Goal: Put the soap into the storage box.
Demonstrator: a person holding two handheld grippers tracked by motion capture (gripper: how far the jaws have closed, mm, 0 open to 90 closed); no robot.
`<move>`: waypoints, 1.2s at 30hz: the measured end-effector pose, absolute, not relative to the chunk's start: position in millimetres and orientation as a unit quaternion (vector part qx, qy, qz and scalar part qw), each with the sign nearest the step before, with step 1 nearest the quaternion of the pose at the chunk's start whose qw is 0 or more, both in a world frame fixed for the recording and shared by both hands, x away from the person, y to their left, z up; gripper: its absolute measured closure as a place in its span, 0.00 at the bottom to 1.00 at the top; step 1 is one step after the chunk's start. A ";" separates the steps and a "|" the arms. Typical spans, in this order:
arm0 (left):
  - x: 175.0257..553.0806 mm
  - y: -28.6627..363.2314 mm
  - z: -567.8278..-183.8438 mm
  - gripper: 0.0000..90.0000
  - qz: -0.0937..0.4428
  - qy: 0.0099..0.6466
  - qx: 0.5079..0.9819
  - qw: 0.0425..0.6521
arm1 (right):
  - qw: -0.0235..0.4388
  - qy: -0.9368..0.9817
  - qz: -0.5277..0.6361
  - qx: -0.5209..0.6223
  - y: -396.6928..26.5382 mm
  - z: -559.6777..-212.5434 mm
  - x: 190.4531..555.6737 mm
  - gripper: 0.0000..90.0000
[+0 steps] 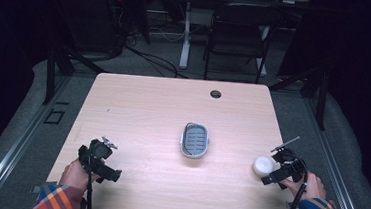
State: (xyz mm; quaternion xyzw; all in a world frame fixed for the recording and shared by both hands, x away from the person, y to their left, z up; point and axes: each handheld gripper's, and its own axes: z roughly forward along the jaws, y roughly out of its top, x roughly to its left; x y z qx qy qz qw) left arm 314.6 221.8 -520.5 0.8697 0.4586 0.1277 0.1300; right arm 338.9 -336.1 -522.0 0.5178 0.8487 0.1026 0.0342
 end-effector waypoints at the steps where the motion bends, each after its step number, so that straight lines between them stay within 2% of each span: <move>1: 314.5 222.1 -520.5 0.00 0.126 0.459 0.870 0.130 | 0.039 0.848 0.102 0.519 -335.6 -522.3 339.0 0.00; 21: 314.8 223.6 -520.4 0.00 0.118 0.463 0.868 0.137 | 0.047 0.855 0.105 0.505 -329.0 -519.8 339.3 0.00; 32: 316.4 221.8 -521.8 0.00 0.117 0.458 0.871 0.135 | 0.072 0.862 0.084 0.494 -322.6 -518.3 342.1 0.00; 36: 315.6 221.8 -521.3 0.00 0.118 0.458 0.871 0.136 | 0.065 0.868 0.073 0.486 -323.1 -516.4 346.8 0.00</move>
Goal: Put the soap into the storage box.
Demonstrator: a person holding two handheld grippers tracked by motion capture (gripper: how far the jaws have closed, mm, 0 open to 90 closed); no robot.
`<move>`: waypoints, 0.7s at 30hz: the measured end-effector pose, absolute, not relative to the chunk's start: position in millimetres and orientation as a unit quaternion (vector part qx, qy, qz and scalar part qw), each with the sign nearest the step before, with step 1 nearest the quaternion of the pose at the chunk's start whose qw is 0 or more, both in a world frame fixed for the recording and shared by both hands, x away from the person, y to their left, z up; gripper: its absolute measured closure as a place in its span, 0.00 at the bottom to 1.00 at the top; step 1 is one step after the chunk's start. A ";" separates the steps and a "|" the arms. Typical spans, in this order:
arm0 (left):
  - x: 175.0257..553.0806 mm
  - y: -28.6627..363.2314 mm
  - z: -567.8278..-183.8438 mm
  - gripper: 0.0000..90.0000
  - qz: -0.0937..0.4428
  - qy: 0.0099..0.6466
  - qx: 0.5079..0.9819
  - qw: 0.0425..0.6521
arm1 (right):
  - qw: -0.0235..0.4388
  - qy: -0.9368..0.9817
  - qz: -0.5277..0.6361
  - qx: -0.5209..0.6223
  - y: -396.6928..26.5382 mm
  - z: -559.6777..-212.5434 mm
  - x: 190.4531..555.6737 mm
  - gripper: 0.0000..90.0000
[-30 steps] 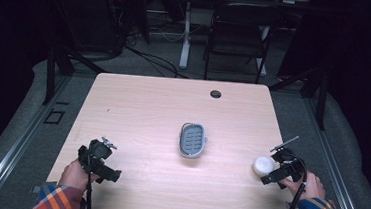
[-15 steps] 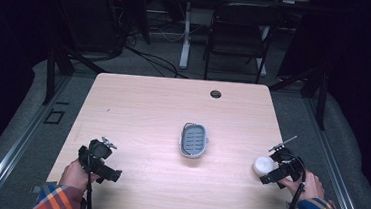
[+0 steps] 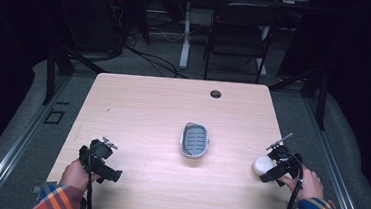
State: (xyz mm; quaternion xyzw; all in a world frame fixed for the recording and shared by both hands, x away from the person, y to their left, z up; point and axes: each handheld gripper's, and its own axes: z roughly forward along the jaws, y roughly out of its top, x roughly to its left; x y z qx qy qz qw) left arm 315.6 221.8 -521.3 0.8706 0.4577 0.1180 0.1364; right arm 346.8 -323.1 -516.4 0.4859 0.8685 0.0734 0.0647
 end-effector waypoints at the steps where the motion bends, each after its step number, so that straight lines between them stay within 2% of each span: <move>1: 315.8 221.9 -521.5 0.00 0.118 0.458 0.870 0.137 | 0.068 0.863 0.084 0.493 -321.7 -518.3 346.9 0.00; 21: 317.1 219.6 -522.4 0.00 0.114 0.454 0.873 0.134 | 0.039 0.883 0.061 0.463 -298.9 -518.9 382.7 0.00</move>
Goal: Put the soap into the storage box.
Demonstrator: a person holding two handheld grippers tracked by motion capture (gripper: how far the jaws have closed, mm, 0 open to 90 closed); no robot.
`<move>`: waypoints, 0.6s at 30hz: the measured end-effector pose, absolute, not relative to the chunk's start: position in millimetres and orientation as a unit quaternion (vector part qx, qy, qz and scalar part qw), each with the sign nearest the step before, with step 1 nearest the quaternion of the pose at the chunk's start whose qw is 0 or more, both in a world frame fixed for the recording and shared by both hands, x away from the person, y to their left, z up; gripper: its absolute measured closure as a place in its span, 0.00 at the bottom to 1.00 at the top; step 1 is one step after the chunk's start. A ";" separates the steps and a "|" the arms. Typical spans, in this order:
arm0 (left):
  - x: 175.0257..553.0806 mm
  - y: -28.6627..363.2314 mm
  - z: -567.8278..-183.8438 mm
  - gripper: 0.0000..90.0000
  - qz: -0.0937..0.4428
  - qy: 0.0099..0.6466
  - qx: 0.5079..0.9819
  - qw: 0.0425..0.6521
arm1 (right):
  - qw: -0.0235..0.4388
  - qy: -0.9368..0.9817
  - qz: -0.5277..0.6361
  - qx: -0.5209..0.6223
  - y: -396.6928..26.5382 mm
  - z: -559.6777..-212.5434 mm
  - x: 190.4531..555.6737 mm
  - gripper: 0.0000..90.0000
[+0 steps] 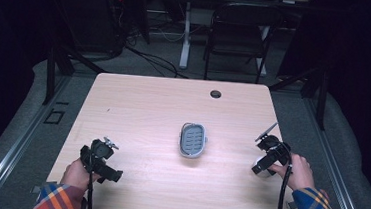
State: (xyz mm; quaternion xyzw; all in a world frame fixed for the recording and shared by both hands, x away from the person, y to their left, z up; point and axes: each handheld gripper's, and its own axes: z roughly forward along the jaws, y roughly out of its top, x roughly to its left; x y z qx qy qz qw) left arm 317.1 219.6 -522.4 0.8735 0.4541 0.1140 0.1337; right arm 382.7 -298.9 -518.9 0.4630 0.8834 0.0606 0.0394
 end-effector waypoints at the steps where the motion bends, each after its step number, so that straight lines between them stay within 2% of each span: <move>1: 317.0 219.8 -522.4 0.00 0.114 0.454 0.873 0.135 | 0.039 0.883 0.061 0.463 -298.9 -518.9 382.7 0.00; 4: 316.8 219.8 -522.1 0.00 0.113 0.453 0.874 0.137 | 0.037 0.882 0.047 0.467 -297.8 -522.9 388.1 0.00; 7: 317.0 219.8 -522.2 0.00 0.113 0.452 0.874 0.137 | 0.027 0.879 0.047 0.474 -298.4 -529.2 391.3 0.08; 10: 317.0 219.8 -522.1 0.00 0.112 0.452 0.874 0.138 | 0.015 0.892 0.011 0.452 -299.1 -525.8 396.0 0.08; 12: 317.1 219.6 -522.2 0.00 0.112 0.452 0.874 0.138 | 0.019 0.883 0.028 0.468 -297.6 -531.4 394.8 0.14; 18: 317.1 219.6 -522.3 0.00 0.111 0.451 0.875 0.138 | 0.008 0.886 0.010 0.463 -296.0 -536.0 398.7 0.19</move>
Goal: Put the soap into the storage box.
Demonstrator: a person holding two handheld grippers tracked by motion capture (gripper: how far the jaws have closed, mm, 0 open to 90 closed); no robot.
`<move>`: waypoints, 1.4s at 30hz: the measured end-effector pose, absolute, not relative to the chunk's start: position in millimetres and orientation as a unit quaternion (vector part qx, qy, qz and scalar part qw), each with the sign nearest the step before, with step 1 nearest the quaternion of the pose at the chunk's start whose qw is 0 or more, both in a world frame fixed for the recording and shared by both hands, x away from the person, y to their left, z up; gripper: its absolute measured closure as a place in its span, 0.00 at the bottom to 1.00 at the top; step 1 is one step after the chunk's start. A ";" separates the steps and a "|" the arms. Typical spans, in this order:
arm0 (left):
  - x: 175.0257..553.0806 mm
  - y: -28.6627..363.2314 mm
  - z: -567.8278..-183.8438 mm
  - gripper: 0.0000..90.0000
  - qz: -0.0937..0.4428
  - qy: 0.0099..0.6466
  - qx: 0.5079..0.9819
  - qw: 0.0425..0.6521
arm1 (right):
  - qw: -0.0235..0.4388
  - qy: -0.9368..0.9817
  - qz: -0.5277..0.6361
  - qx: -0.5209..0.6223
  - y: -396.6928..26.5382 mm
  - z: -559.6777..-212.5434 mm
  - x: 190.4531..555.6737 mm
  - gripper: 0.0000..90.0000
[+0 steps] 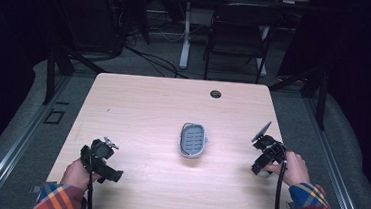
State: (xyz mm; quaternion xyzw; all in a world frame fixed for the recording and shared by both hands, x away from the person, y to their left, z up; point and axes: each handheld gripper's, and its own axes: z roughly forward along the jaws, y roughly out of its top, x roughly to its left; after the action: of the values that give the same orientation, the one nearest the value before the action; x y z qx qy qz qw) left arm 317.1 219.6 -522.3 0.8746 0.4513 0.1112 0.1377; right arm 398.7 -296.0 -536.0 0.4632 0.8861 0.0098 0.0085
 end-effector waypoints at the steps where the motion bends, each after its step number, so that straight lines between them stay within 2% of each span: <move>1: 317.1 219.6 -522.3 0.00 0.111 0.451 0.875 0.138 | 0.008 0.888 0.002 0.459 -295.9 -535.6 399.4 0.21; 7: 317.1 219.0 -522.5 0.00 0.110 0.450 0.876 0.138 | 0.003 0.887 -0.011 0.462 -296.2 -537.5 399.5 0.25; 42: 316.7 216.6 -523.8 0.00 0.108 0.442 0.881 0.130 | 0.009 0.892 -0.005 0.451 -289.3 -527.3 395.8 0.25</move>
State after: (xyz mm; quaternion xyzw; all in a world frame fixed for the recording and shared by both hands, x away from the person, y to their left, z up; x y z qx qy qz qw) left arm 316.7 216.6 -523.8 0.8809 0.4419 0.1084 0.1299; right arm 395.8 -289.3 -527.3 0.4514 0.8923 -0.0055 0.0092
